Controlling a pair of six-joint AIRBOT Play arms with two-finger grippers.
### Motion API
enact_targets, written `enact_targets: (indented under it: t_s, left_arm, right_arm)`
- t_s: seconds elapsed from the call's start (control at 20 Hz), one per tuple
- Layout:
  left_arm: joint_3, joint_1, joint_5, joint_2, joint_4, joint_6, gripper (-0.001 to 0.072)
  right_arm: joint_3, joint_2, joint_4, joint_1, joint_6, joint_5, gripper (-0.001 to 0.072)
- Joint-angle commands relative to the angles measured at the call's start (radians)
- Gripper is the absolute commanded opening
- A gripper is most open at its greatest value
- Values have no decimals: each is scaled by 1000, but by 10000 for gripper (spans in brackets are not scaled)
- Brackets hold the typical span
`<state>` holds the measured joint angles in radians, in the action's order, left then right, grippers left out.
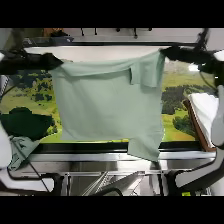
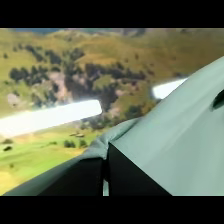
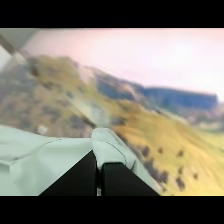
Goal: Fold the shirts.
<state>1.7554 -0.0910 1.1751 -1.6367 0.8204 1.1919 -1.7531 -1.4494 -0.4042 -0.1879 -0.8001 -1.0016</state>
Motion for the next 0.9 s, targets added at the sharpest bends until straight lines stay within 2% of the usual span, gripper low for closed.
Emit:
enact_targets:
  t_s: [0.0, 0.15, 0.3, 0.4, 0.5, 0.65, 0.85]
  left_arm:
    - [162, 18, -17, -345, 69, 10, 15]
    - [345, 18, -31, -526, 69, 43, 15]
    - [362, -5, -95, -526, 71, 47, 15]
    - [362, -26, -56, -511, 71, 47, 14]
    - [356, -36, -6, -507, 73, 47, 15]
    - [238, -26, -33, -477, 79, 16, 15]
    - [200, -25, -40, -479, 79, 1, 15]
  right_arm:
    - [25, -231, 95, 31, 45, 182, 24]
    - [24, -326, 288, 30, 156, 277, 24]
    - [24, -335, 333, 16, 203, 258, 24]
    - [24, -311, 269, 3, 201, 204, 24]
    - [25, -284, 115, 0, 119, 165, 24]
    - [27, -270, -98, 10, 4, 101, 23]
    - [80, -271, -170, 20, -28, 95, 23]
